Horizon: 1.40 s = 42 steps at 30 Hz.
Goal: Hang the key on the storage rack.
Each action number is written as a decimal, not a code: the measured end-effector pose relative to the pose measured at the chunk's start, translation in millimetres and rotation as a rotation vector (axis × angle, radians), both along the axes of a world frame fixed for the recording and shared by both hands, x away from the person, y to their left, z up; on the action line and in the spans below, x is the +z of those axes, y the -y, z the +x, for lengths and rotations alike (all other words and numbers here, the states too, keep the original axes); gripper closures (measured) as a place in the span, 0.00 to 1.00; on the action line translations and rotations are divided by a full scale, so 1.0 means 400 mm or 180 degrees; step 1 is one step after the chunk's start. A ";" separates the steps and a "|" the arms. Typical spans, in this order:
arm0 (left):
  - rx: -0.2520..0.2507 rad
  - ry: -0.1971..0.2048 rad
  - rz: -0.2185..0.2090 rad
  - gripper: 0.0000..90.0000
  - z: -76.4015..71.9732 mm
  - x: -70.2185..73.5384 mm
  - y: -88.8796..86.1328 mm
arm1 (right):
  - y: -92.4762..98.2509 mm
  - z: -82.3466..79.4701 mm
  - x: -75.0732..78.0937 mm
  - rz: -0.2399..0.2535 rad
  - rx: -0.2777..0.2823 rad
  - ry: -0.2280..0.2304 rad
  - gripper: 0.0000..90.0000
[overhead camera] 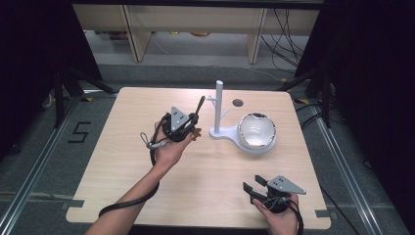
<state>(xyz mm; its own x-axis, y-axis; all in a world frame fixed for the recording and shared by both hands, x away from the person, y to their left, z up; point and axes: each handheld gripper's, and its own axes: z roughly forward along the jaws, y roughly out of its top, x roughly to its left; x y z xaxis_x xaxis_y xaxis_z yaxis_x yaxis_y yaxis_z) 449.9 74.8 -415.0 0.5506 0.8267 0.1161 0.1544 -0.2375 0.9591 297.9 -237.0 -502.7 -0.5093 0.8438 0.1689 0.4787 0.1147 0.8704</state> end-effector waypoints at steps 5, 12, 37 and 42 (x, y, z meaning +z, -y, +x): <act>0.0036 -0.0078 -0.0011 0.86 0.001 -0.004 0.013 | 0.001 0.002 0.002 0.0021 0.0060 0.0003 0.48; 0.0049 -0.0080 0.0059 0.86 0.013 -0.001 0.027 | 0.005 0.000 0.003 0.0053 -0.0013 -0.0008 0.48; 0.0020 -0.0234 0.0198 0.85 0.044 -0.015 0.071 | 0.008 0.002 0.000 0.0000 0.0026 0.0020 0.48; -0.0020 -0.0292 0.0190 0.84 0.051 -0.015 0.077 | 0.002 0.001 -0.002 0.0069 0.0008 -0.0009 0.48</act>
<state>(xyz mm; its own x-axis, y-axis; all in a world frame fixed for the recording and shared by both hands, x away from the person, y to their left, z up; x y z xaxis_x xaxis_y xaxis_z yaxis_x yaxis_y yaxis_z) 470.2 43.9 -421.1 0.5662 0.8164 0.1138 0.2393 -0.2949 0.9251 298.2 -237.7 -503.6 -0.5109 0.8387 0.1886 0.4810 0.0971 0.8713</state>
